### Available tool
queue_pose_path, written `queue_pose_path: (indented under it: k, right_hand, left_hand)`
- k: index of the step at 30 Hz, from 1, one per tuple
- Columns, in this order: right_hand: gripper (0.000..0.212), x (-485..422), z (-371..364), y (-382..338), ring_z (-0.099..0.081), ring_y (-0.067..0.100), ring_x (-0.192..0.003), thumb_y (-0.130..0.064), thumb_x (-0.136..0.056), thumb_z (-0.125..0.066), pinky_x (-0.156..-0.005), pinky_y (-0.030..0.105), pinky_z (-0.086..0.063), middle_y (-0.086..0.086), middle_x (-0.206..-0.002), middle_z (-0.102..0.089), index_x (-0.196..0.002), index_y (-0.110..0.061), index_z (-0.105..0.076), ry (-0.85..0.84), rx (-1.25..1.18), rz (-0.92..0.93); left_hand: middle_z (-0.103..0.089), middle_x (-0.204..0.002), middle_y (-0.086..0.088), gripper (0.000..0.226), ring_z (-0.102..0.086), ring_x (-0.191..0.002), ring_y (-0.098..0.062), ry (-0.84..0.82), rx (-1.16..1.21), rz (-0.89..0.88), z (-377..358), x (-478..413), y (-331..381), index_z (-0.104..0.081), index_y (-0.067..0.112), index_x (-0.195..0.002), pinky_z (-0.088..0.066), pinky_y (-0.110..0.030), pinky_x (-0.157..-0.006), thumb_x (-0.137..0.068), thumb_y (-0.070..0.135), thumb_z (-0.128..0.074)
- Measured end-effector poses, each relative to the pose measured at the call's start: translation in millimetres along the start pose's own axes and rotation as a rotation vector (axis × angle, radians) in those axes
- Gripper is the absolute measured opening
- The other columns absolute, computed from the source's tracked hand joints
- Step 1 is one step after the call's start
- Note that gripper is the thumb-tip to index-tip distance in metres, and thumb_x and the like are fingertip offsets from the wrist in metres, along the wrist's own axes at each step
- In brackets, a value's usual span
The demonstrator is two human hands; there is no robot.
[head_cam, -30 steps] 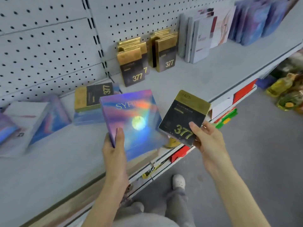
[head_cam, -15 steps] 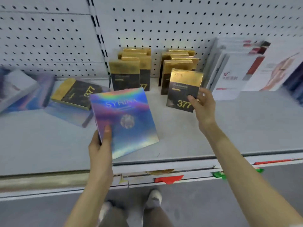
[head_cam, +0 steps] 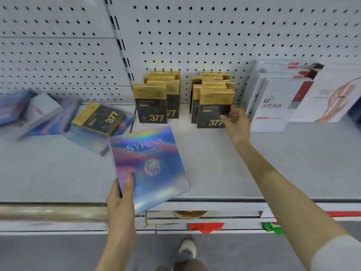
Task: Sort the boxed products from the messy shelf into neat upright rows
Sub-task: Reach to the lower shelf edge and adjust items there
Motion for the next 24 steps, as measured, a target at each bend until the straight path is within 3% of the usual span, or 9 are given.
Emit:
queue_pose_path:
  k: [4, 7, 9, 11, 13, 16, 18, 21, 24]
  right_hand:
    - [0.032, 35, 14, -8, -0.063, 0.020, -0.093, -0.030, -0.089, -0.068, -0.081, 0.033, -0.055, 0.006, -0.108, -0.064, -0.114, -0.014, -0.057, -0.044, -0.148, -0.096]
    - [0.012, 96, 29, -15, -0.069, 0.021, -0.081, -0.028, -0.093, -0.064, -0.065, 0.022, -0.055, 0.001, -0.093, -0.071, -0.099, -0.018, -0.063, -0.258, -0.349, -0.154]
    - [0.007, 146, 38, -16, -0.071, 0.018, -0.079, -0.028, -0.095, -0.060, -0.062, 0.020, -0.055, -0.006, -0.085, -0.073, -0.099, -0.023, -0.063, -0.480, -0.353, -0.144]
    - [0.015, 185, 51, -11, -0.068, 0.013, -0.081, -0.023, -0.094, -0.062, -0.065, 0.021, -0.054, -0.001, -0.092, -0.073, -0.108, -0.027, -0.059, -0.600, -0.340, -0.095]
    - [0.032, 210, 74, -3, -0.066, 0.015, -0.082, -0.016, -0.090, -0.067, -0.066, 0.022, -0.054, 0.008, -0.101, -0.071, -0.117, -0.026, -0.054, -0.540, -0.341, -0.108]
    - [0.039, 238, 118, 19, -0.066, 0.018, -0.086, -0.014, -0.089, -0.068, -0.057, 0.028, -0.055, 0.011, -0.102, -0.072, -0.124, -0.023, -0.054, -0.476, -0.398, -0.194]
    - [0.044, 258, 146, 38, -0.066, 0.016, -0.091, -0.013, -0.089, -0.068, -0.057, 0.029, -0.055, 0.009, -0.103, -0.071, -0.125, -0.032, -0.053, -0.480, -0.399, -0.220]
    - [0.050, 296, 184, 68, -0.068, 0.014, -0.089, -0.010, -0.087, -0.069, -0.060, 0.031, -0.057, 0.013, -0.106, -0.069, -0.117, -0.049, -0.057, -0.411, -0.422, -0.256]
    - [0.054, 331, 219, 99, -0.070, 0.016, -0.088, -0.014, -0.080, -0.072, -0.062, 0.030, -0.056, 0.008, -0.106, -0.072, -0.124, -0.039, -0.056, -0.280, -0.534, -0.366]
  left_hand:
    - [-0.071, -0.114, 0.003, 0.045, -0.066, -0.107, -0.020, -0.025, 0.041, 0.004, -3, 20, 2, -0.063, 0.024, -0.120, -0.055, -0.036, -0.088, -0.083, 0.049, -0.060]
    - [-0.074, -0.103, 0.010, 0.022, -0.070, -0.092, -0.009, -0.067, 0.074, 0.044, -14, 35, 1, -0.066, 0.031, -0.110, -0.056, -0.021, -0.063, -0.090, 0.039, -0.059]
    - [-0.074, -0.096, 0.010, 0.019, -0.070, -0.088, -0.012, -0.111, 0.072, 0.070, -28, 46, -1, -0.066, 0.029, -0.104, -0.057, -0.029, -0.060, -0.089, 0.039, -0.059]
    - [-0.073, -0.102, 0.001, 0.029, -0.067, -0.092, -0.021, -0.182, 0.073, 0.081, -45, 61, -3, -0.064, 0.024, -0.106, -0.054, -0.039, -0.069, -0.085, 0.043, -0.059]
    - [-0.071, -0.106, -0.003, 0.029, -0.064, -0.092, -0.023, -0.246, 0.080, 0.085, -60, 77, -8, -0.064, 0.024, -0.107, -0.049, -0.036, -0.069, -0.087, 0.044, -0.057]
    - [-0.071, -0.102, 0.003, 0.018, -0.064, -0.092, -0.016, -0.307, 0.074, 0.101, -75, 104, -25, -0.066, 0.024, -0.103, -0.051, -0.032, -0.071, -0.093, 0.034, -0.057]
    - [-0.072, -0.107, 0.003, 0.020, -0.065, -0.097, -0.013, -0.356, 0.063, 0.095, -82, 126, -39, -0.067, 0.020, -0.107, -0.052, -0.030, -0.084, -0.094, 0.031, -0.056]
    - [-0.072, -0.106, 0.011, 0.017, -0.065, -0.096, -0.005, -0.441, 0.028, 0.103, -92, 167, -62, -0.068, 0.025, -0.105, -0.051, -0.020, -0.080, -0.096, 0.031, -0.055]
    - [-0.070, -0.110, 0.018, 0.021, -0.062, -0.102, -0.002, -0.520, -0.041, 0.103, -104, 209, -81, -0.067, 0.030, -0.112, -0.049, -0.018, -0.083, -0.097, 0.034, -0.053]
Point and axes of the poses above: each hand's wrist, its own x-axis away from the middle knuckle, its own z-axis out of the back of the hand, y = z × x, the point moved 3 cm from there along -x, towards the middle knuckle
